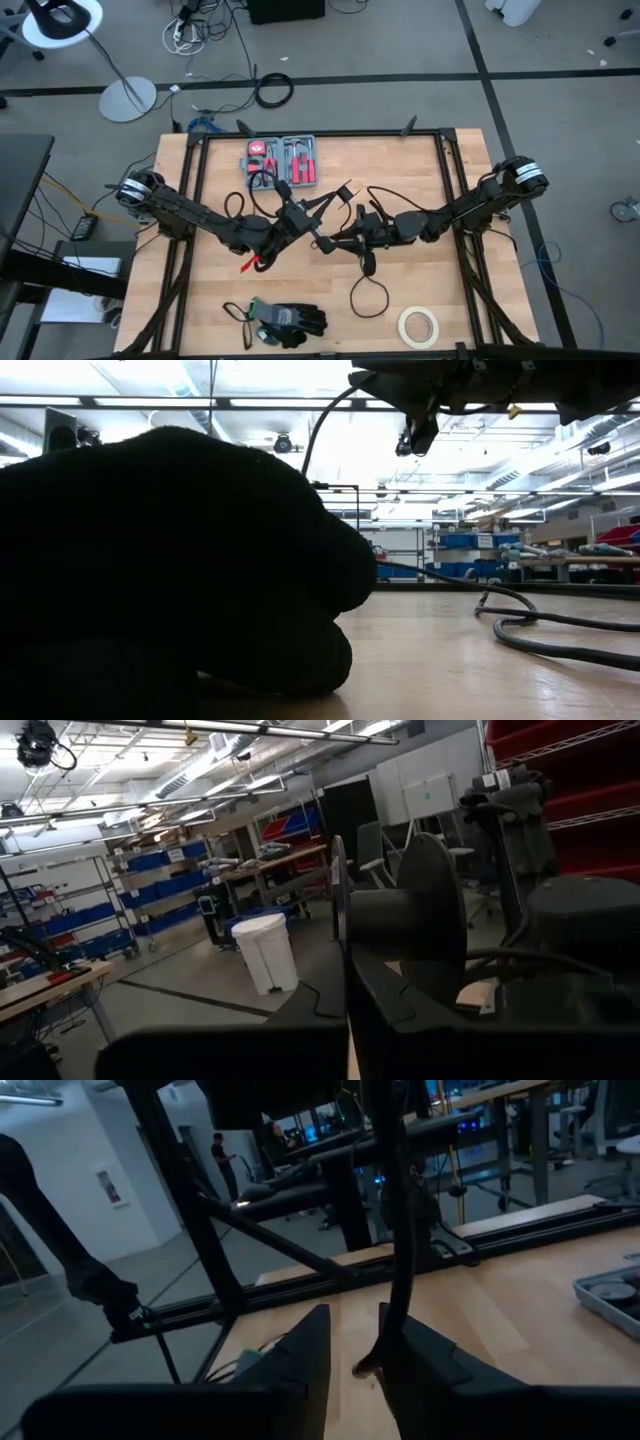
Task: Coil cords
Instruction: Coil the black wire cable into the black spool
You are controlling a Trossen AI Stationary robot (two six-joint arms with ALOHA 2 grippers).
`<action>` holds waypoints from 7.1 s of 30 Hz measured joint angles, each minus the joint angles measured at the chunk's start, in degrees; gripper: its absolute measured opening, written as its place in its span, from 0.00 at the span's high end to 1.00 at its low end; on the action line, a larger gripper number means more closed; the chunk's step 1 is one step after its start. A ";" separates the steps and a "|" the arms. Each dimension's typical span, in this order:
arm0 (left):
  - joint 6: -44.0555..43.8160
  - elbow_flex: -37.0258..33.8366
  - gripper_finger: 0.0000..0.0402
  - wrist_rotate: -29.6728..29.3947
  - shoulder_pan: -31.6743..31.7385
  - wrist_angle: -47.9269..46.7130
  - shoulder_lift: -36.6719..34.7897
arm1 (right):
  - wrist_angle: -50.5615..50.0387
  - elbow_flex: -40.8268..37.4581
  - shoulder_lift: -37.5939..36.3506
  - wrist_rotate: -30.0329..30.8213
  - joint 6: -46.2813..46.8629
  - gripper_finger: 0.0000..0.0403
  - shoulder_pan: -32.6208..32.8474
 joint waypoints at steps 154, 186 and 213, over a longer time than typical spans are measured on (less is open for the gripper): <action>-20.77 0.07 1.00 -4.89 -7.98 -25.33 0.66 | -28.32 16.72 -5.22 62.58 -47.15 0.91 15.27; -25.94 0.00 1.00 -3.82 -7.65 -32.31 1.04 | -13.94 16.74 -5.11 64.61 -64.85 0.84 18.97; -28.22 -0.04 1.00 -1.62 -3.39 -31.59 1.07 | -8.00 16.76 -5.11 50.62 -55.13 0.84 18.23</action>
